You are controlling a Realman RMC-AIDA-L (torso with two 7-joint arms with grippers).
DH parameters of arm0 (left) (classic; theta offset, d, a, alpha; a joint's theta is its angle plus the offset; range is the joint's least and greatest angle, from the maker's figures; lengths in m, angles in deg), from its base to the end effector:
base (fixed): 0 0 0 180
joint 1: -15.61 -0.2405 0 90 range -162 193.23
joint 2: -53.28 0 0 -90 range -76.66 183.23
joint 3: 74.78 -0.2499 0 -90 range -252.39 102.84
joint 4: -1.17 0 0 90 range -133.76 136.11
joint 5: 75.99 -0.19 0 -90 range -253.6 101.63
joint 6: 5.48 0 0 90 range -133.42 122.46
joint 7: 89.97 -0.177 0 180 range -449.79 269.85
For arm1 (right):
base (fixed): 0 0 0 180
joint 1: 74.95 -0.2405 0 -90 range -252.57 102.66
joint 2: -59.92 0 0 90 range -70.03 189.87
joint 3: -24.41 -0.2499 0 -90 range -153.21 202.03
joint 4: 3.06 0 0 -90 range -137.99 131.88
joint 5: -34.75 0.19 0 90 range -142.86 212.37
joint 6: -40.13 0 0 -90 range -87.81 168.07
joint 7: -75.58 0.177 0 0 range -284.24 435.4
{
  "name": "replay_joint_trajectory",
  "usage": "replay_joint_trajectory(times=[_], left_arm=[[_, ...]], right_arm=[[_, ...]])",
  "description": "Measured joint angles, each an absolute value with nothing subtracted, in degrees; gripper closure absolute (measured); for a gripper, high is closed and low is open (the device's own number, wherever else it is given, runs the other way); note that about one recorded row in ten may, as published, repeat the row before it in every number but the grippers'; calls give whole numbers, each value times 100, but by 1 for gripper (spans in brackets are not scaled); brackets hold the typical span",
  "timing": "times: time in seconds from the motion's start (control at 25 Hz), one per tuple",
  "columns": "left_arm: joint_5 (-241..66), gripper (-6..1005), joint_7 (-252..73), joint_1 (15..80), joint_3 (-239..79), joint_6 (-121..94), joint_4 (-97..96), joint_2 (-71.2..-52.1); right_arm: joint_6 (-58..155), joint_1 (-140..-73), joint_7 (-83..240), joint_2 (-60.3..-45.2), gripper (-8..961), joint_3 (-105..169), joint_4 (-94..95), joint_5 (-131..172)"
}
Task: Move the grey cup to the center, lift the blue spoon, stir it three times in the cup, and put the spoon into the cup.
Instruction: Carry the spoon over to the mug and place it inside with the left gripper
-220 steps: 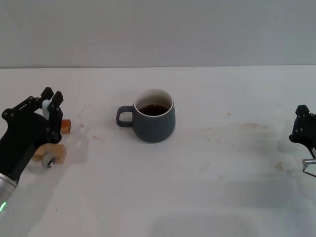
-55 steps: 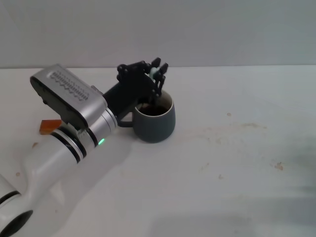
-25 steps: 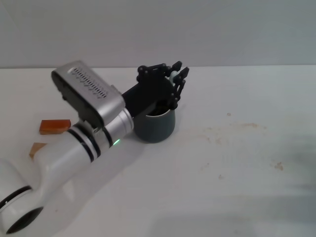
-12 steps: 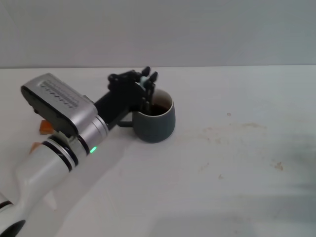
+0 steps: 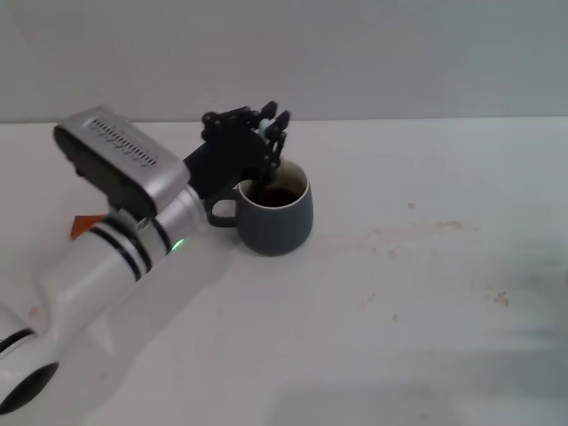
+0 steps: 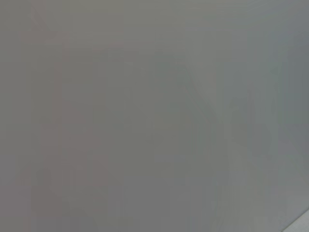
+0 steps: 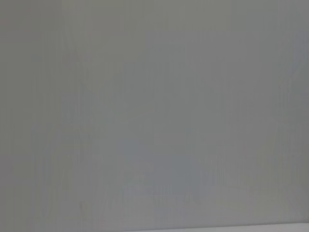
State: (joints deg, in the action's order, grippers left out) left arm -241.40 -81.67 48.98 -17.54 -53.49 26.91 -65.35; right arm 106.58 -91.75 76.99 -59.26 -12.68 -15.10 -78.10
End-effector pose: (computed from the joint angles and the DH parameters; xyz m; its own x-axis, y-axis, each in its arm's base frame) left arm -0.1787 0.3896 -0.0795 0.8188 -0.1143 0.5626 0.3942 -0.6004 -0.6958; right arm 0.3552 0.3049 -0.0013 0.7193 -0.0587 -0.6922 -0.6910 0.0424 -0.7216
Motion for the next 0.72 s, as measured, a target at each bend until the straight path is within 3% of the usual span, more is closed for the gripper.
replay_joint_trajectory(times=[0.32,0.72], left_arm=[[-24114,855,-8114,5115,-2184,-5332,2863,-6560],[-24131,846,-8167,4444,-2236,-5368,3395,-6491]], right_arm=[[10655,-9183,7699,-5926,955,-1267,-1505,-7799],[10649,-9204,7699,-5926,955,-1268,-1486,-7799]])
